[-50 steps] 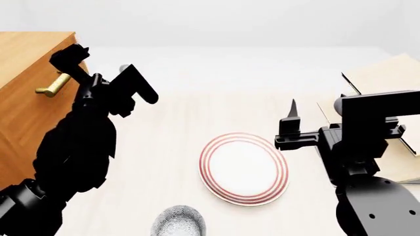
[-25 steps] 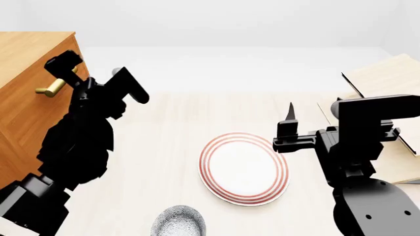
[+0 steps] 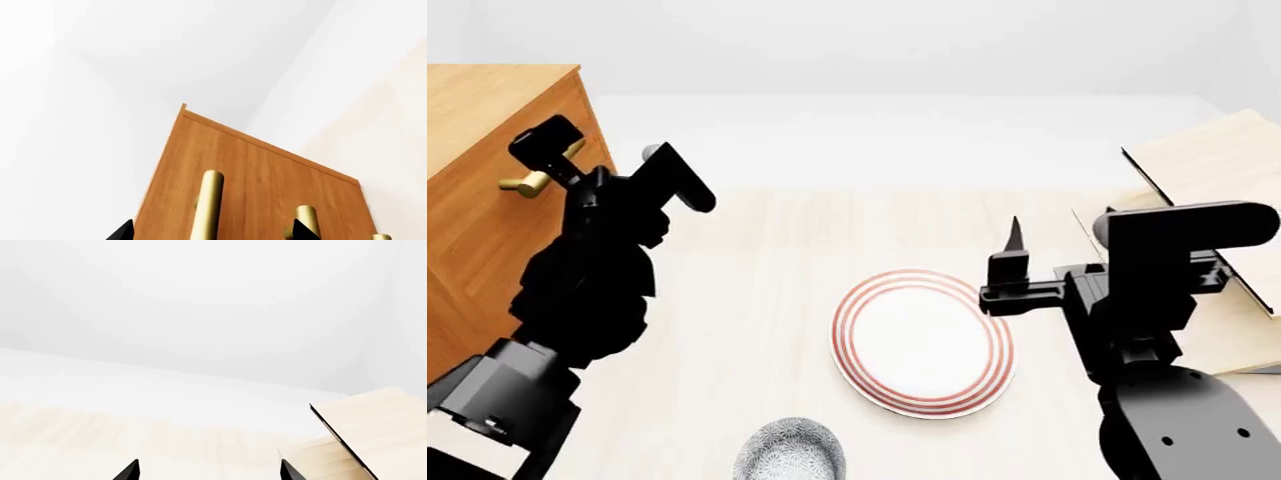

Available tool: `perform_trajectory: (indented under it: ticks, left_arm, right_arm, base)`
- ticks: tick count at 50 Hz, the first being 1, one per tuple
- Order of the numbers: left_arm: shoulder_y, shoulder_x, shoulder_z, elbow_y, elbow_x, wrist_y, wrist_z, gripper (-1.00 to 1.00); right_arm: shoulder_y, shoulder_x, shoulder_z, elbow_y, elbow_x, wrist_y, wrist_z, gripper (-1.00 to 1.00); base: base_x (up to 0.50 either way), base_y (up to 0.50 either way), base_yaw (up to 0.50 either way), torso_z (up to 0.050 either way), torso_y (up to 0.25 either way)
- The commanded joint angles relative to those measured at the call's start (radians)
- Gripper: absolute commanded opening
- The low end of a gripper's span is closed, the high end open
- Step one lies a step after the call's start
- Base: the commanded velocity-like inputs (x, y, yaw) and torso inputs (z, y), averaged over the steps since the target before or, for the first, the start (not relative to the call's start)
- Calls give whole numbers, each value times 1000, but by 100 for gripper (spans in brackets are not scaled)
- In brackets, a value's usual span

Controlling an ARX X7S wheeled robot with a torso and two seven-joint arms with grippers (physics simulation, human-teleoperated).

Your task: Open the top drawer of the cabinet and put the bowl in it.

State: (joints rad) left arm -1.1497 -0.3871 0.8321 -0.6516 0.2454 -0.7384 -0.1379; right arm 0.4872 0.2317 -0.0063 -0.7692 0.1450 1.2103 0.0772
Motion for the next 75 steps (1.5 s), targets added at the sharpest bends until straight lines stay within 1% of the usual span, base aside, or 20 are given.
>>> perform_trajectory:
  ticks: [1,14,22,46,59,60,75]
  left_arm:
    - [-36,33,-5,-147,-9,55,-24,100]
    - [-117,106,-6,-457,-25,212,-63,100]
    - [-174,146,-2,-640,-34,304,-82,100]
    - [-187,102,24,-655,-93,271,-103,100]
    - [-174,98,51,-656,-142,272,-113,100]
    - [-174,97,52,-656,-145,272,-115,-100]
    - [-172,98,75,-655,-171,276,-131,-100]
  right_arm:
    - [-7,0,-6,25,2,-22,4,100]
    - [14,-5,-31,89,-2,-49,14,100]
    - [22,-4,-18,86,6,-42,14,100]
    - [27,0,-8,78,18,-34,22,100]
    - [20,1,-10,84,23,-44,27,100]
    - [20,1,-10,85,23,-45,27,100]
    - [10,3,-11,94,28,-59,33,100]
  base:
    - [0,0,0,0,0]
    - [0,0,0,0,0]
    - [0,0,0,0,0]
    - [0,0,0,0,0]
    - [0,0,0,0,0]
    - [0,0,0,0,0]
    - [0,0,0,0,0]
